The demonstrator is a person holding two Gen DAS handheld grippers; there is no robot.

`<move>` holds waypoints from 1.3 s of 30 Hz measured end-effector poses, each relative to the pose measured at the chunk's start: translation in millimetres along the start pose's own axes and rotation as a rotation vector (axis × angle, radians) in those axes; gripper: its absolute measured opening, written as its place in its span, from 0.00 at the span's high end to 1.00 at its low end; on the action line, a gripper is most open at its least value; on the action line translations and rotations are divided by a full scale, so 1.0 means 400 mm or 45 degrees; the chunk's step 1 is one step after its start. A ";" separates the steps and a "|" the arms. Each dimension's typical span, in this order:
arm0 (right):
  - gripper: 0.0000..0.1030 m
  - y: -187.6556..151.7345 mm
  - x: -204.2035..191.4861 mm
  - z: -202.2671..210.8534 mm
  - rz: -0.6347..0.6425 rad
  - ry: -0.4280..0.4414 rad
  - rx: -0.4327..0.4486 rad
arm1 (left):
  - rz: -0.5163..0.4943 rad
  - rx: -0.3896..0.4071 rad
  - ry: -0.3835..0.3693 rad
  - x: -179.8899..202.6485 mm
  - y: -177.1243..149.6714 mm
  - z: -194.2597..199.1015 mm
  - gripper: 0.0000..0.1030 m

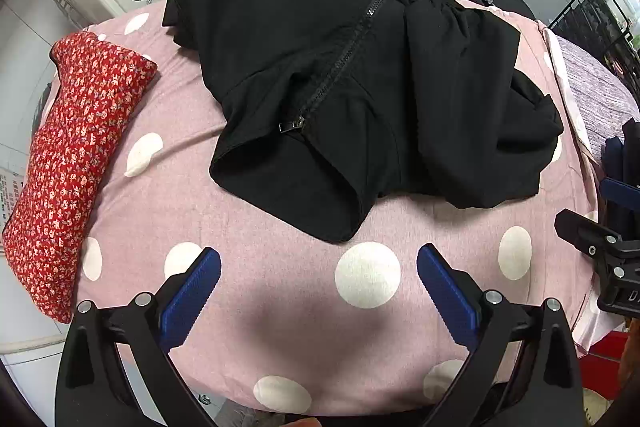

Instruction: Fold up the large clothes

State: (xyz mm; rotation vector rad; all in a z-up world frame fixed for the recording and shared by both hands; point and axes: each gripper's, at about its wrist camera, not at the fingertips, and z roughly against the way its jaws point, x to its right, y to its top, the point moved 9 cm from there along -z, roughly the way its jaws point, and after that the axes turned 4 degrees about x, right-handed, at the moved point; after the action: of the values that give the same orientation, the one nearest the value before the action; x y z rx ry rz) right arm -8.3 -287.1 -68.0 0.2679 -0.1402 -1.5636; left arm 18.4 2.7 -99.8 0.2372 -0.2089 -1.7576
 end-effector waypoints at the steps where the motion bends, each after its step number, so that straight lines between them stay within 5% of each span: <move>1: 0.07 0.000 0.001 -0.002 0.001 0.001 0.000 | 0.001 -0.003 -0.003 0.001 0.001 -0.001 0.06; 39: 0.07 -0.007 0.014 -0.022 0.003 -0.014 -0.031 | -0.015 -0.054 -0.011 0.009 -0.014 -0.026 0.06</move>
State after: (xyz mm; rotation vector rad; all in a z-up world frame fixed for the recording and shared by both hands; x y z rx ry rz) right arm -8.8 -291.9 -77.7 0.2404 -0.1299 -1.5636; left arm 15.2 0.3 -111.4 0.2004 -0.1765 -1.7732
